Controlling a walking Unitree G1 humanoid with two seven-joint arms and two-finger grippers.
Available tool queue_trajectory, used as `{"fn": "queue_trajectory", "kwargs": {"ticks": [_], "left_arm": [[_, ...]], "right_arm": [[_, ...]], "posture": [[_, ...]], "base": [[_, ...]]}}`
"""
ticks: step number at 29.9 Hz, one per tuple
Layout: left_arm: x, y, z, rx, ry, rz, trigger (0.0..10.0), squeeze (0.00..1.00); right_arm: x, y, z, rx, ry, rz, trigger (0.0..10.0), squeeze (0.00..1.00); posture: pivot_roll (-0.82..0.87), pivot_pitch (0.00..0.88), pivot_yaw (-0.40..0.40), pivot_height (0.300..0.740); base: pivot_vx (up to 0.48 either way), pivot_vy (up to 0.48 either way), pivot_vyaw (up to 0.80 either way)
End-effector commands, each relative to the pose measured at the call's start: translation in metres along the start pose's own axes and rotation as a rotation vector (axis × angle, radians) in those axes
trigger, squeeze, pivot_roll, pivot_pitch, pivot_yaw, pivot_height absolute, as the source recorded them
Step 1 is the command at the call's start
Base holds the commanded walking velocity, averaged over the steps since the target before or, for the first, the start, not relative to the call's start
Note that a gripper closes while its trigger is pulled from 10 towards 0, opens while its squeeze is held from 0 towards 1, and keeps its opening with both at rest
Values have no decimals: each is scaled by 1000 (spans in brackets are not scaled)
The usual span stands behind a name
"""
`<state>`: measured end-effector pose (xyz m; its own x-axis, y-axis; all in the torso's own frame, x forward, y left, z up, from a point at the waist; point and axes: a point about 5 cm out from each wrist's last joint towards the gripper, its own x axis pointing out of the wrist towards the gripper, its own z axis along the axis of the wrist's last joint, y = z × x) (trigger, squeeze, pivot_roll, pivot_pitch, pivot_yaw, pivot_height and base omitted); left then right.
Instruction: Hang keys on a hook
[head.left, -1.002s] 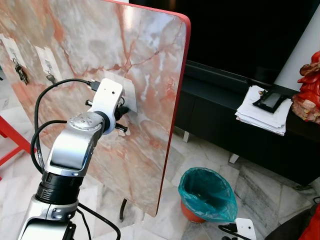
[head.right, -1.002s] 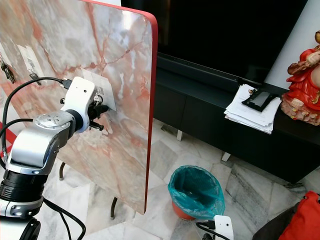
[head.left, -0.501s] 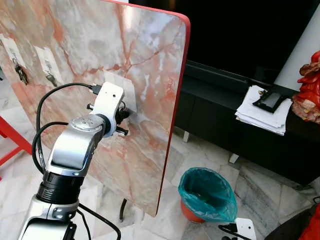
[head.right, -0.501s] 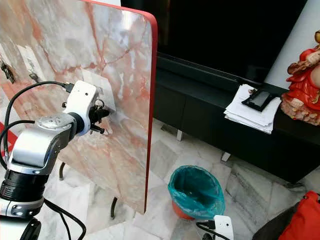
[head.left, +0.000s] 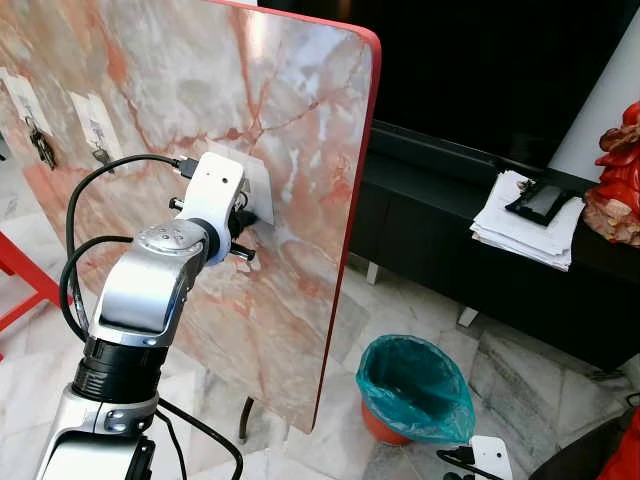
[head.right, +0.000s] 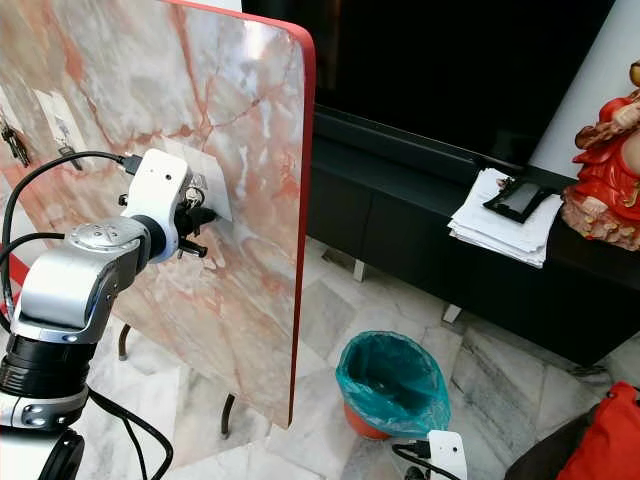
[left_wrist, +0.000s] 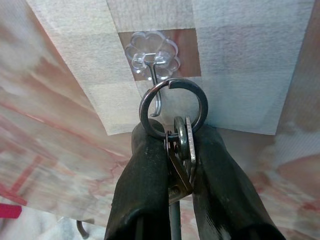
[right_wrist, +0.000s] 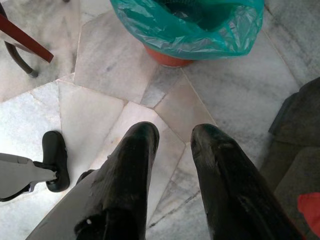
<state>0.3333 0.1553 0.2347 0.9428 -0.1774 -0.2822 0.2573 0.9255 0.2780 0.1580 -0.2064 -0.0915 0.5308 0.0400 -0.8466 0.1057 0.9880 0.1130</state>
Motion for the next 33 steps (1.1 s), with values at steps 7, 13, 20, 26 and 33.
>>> {"fn": "queue_trajectory", "kwargs": {"ticks": [7, 13, 20, 26, 33], "left_arm": [[-2, 8, -1, -3, 17, 39, 10000, 0], [-3, 7, -5, -16, 33, 32, 10000, 0], [-2, 4, -10, -29, 58, 0, 10000, 0], [-1, 4, -7, -37, 50, -8, 10000, 0], [0, 8, -4, -51, 41, -11, 10000, 0]], "right_arm": [[0, -3, 2, 13, -7, -12, 10000, 0], [-1, -3, 1, 10, -5, -10, 10000, 0], [0, -3, 1, 10, -5, -8, 10000, 0], [0, -3, 1, 10, -4, -7, 10000, 0], [0, -3, 1, 11, -3, -7, 10000, 0]], "posture": [[3, 0, -88, 740], [5, 0, -87, 740], [6, 0, -85, 740], [4, 0, -85, 740], [4, 0, -85, 740]], "base": [[0, 0, 0], [0, 0, 0], [0, 0, 0], [0, 0, 0], [0, 0, 0]]}}
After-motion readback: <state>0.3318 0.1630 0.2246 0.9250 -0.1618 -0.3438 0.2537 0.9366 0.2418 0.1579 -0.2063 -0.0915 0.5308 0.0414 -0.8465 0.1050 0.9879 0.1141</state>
